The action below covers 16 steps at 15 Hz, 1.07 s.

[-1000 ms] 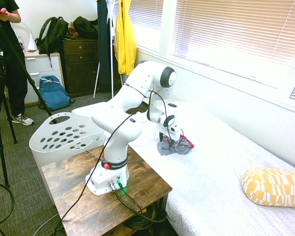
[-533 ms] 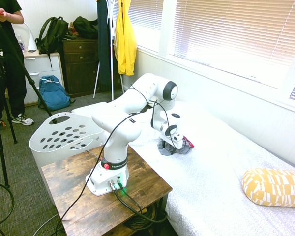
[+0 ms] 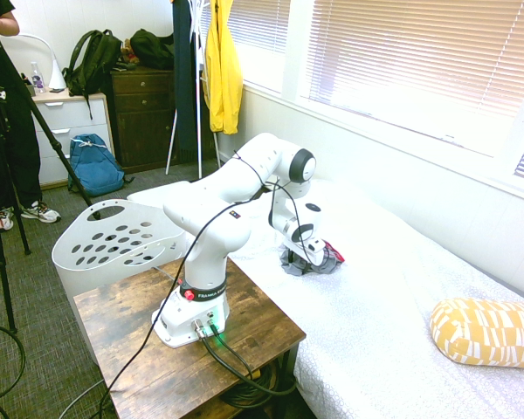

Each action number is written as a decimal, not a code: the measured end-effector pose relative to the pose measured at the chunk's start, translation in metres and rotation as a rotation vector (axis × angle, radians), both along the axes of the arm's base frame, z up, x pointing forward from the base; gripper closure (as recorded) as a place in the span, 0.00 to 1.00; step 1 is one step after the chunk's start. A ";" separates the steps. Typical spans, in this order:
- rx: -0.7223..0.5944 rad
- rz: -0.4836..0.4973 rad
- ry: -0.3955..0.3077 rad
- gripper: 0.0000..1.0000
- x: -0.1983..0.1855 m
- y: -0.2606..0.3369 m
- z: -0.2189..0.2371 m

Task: Put my clothes in the laundry bag

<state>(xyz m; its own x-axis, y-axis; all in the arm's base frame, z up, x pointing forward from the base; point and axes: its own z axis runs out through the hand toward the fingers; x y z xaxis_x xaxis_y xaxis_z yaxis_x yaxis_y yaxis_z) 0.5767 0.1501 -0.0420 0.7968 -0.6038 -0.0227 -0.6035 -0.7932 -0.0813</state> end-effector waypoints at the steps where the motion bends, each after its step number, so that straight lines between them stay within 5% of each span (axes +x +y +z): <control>1: 0.002 0.002 0.000 1.00 0.000 0.002 0.000; 16: 0.011 -0.011 -0.006 1.00 0.001 0.002 0.007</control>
<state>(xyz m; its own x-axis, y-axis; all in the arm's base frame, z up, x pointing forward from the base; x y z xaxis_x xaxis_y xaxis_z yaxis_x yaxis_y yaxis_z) 0.5773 0.1516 -0.0347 0.7904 -0.6121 -0.0251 -0.6115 -0.7857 -0.0937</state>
